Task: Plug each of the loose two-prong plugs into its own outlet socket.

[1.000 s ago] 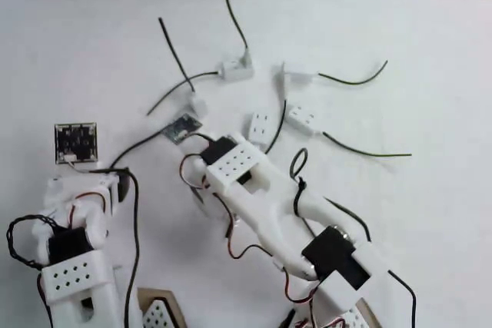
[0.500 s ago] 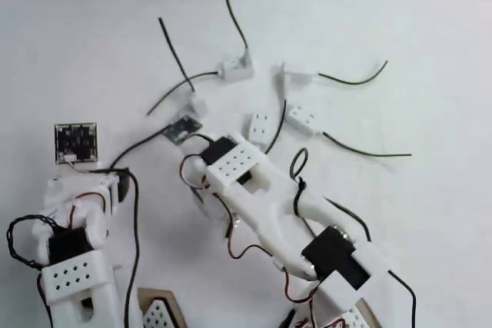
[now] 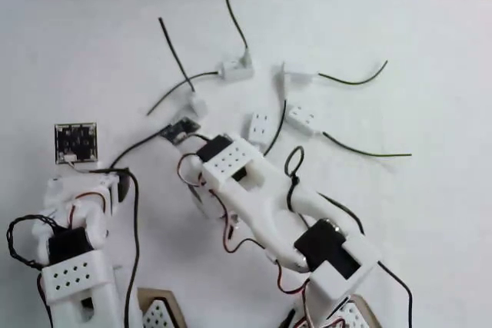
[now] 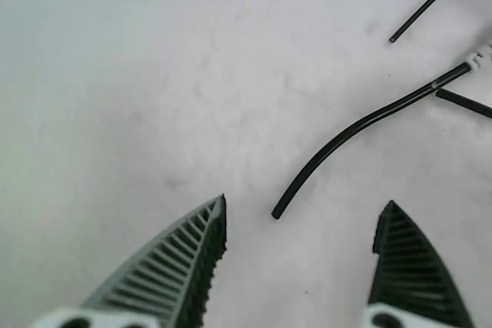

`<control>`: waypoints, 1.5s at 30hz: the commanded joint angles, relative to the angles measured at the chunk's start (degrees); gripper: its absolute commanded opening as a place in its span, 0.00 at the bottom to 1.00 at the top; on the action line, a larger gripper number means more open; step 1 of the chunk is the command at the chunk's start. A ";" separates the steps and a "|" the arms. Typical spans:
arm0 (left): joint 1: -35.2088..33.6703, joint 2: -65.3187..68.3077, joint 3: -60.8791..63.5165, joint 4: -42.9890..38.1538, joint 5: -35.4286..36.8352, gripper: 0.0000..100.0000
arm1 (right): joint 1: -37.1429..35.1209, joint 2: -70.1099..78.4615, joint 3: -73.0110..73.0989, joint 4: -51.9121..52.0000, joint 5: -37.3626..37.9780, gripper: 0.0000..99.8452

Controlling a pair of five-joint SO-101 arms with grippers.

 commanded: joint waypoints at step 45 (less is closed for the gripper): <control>8.75 -1.27 -26.02 11.08 14.68 0.31 | -0.66 -59.56 21.45 -25.63 -5.80 0.02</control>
